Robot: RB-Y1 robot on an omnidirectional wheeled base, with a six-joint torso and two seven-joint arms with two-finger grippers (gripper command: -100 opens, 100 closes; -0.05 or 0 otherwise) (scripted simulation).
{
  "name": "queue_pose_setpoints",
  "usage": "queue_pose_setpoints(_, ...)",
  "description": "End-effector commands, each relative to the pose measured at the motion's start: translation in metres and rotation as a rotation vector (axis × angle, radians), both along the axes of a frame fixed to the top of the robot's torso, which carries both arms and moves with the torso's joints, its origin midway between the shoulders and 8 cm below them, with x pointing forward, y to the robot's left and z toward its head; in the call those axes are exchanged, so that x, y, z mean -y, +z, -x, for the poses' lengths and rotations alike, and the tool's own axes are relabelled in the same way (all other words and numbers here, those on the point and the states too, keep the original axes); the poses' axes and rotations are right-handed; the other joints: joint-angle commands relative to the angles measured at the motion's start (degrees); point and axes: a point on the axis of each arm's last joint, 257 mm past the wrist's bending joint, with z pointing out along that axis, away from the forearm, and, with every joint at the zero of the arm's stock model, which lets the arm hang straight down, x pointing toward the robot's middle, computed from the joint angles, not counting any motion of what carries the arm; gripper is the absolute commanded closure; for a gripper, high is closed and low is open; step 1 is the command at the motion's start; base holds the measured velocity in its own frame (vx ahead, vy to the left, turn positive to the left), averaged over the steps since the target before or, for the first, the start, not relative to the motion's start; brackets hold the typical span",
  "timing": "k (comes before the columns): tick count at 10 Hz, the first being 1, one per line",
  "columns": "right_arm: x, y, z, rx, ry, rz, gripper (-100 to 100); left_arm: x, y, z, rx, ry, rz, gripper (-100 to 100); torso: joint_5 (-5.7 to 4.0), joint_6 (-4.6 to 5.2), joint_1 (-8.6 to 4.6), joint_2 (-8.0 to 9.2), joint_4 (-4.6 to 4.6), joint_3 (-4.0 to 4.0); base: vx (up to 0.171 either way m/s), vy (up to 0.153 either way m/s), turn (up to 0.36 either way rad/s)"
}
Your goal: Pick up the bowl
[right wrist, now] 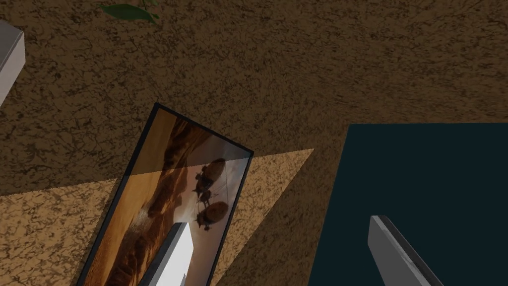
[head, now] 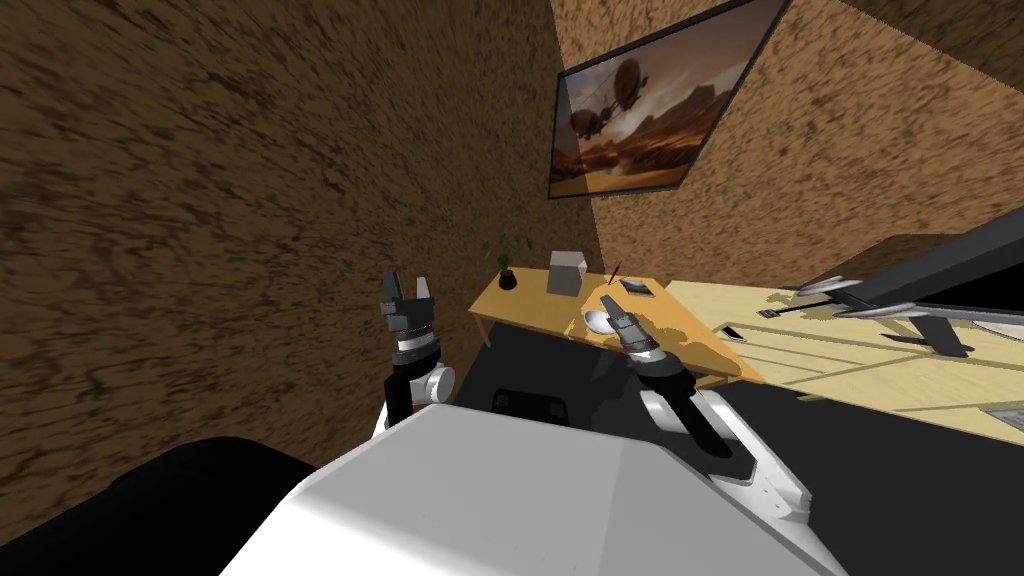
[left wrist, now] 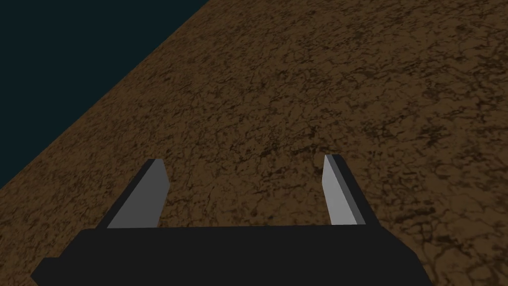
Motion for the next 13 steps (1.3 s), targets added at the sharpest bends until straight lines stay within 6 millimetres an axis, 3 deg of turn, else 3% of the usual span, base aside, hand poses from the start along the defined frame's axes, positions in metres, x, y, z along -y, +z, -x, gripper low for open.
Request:
queue_pose_setpoints(1, 0.0, -0.017, -0.01, -0.03, 0.008, 0.077, -100, 0.0, 0.0, 0.0, 0.0, 0.0, 0.0, 0, 0.0, 0.0, 0.0, 0.0, 0.0, 0.0, -0.084, 0.048, 0.219)
queue_pose_setpoints(2, -0.001, -0.018, -0.01, -0.03, 0.006, 0.09, -100, 0.0, 0.0, 0.0, 0.0, 0.0, 0.0, 0, -0.01, -0.04, -0.04, 0.01, 0.0, 0.0, -0.061, 0.037, 0.121)
queue_pose_setpoints(5, 0.006, -0.051, -0.025, -0.091, 0.012, 0.226, -100, 0.0, 0.0, 0.0, 0.0, 0.0, 0.0, 0, -0.02, 0.01, -0.06, -0.08, -0.02, -0.05, -0.061, 0.058, 0.173)
queue_pose_setpoints(6, 0.005, -0.053, -0.025, -0.09, 0.011, 0.242, -100, 0.0, 0.0, 0.0, 0.0, 0.0, 0.0, 0, 0.0, -0.03, 0.03, -0.06, -0.02, -0.04, -0.054, 0.064, 0.116)
queue_pose_setpoints(7, 0.013, -0.071, -0.032, -0.125, 0.011, 0.304, -100, 0.0, 0.0, 0.0, 0.0, 0.0, 0.0, 0, 0.0, 0.01, -0.01, -0.08, -0.02, -0.05, -0.059, 0.063, 0.231)
queue_pose_setpoints(8, 0.012, -0.073, -0.032, -0.124, 0.01, 0.32, -100, 0.0, 0.0, 0.0, 0.0, 0.0, 0.0, 0, -0.01, -0.03, -0.01, -0.08, -0.02, -0.05, -0.047, 0.045, 0.103)
queue_pose_setpoints(9, 0.021, -0.091, -0.039, -0.161, 0.008, 0.381, -100, 0.0, 0.0, 0.0, 0.0, 0.0, 0.0, 0, -0.02, 0.03, -0.08, -0.1, -0.02, -0.06, -0.057, 0.047, 0.18)
queue_pose_setpoints(10, 0.021, -0.093, -0.039, -0.161, 0.007, 0.399, -100, 0.0, 0.0, 0.0, 0.0, 0.0, 0.0, 0, -0.02, -0.01, -0.09, -0.07, -0.02, -0.04, -0.044, 0.046, 0.125)
queue_pose_setpoints(13, 0.042, -0.129, -0.05, -0.231, 0.001, 0.534, -100, 0.0, 0.0, 0.0, 0.0, 0.0, 0.0, 0, -0.02, 0.04, -0.09, -0.13, -0.03, -0.07, -0.038, 0.056, 0.179)
